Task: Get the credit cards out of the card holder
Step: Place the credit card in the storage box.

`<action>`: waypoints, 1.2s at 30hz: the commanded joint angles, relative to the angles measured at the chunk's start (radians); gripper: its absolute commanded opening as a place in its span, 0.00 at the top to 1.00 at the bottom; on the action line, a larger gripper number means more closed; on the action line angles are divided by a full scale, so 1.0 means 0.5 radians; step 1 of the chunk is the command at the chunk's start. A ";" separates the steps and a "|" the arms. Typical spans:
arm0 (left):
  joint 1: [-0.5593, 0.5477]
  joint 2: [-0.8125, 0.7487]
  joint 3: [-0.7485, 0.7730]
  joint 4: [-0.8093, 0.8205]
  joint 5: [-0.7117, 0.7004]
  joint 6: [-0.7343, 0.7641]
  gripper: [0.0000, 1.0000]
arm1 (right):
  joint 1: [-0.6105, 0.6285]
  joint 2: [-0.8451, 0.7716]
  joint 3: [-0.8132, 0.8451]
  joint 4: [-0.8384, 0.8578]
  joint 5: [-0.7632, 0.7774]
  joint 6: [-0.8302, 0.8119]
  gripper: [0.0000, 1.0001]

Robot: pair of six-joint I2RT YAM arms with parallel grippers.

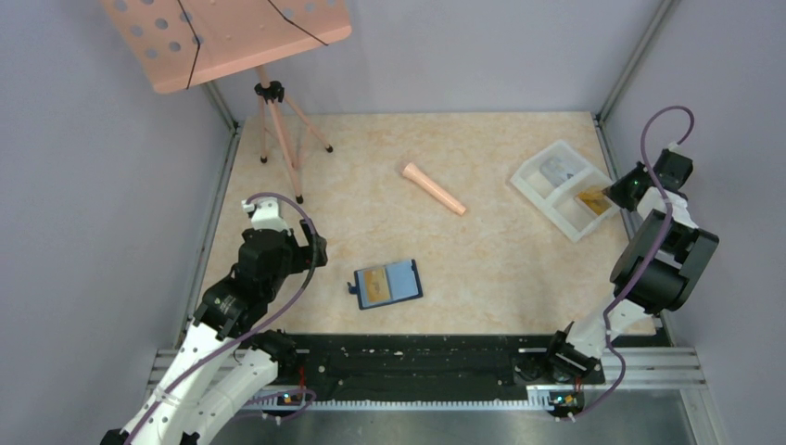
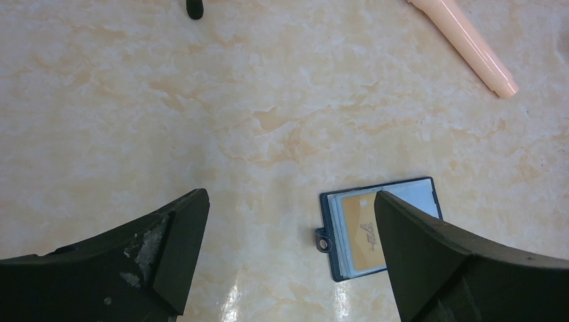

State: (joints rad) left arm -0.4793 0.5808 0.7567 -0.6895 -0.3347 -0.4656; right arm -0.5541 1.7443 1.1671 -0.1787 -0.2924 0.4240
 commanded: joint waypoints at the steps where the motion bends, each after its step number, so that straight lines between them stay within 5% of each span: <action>1: 0.007 0.002 0.015 0.032 -0.025 -0.004 0.01 | -0.024 0.024 0.064 0.052 0.056 0.040 0.91; 36: 0.005 0.005 0.012 0.026 -0.032 -0.023 0.01 | 0.001 0.062 0.243 -0.002 0.148 0.147 0.85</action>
State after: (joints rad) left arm -0.4793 0.5808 0.7567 -0.6899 -0.3355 -0.4728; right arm -0.5545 1.7947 1.2335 -0.1833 -0.2356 0.4938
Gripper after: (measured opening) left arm 0.990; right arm 0.153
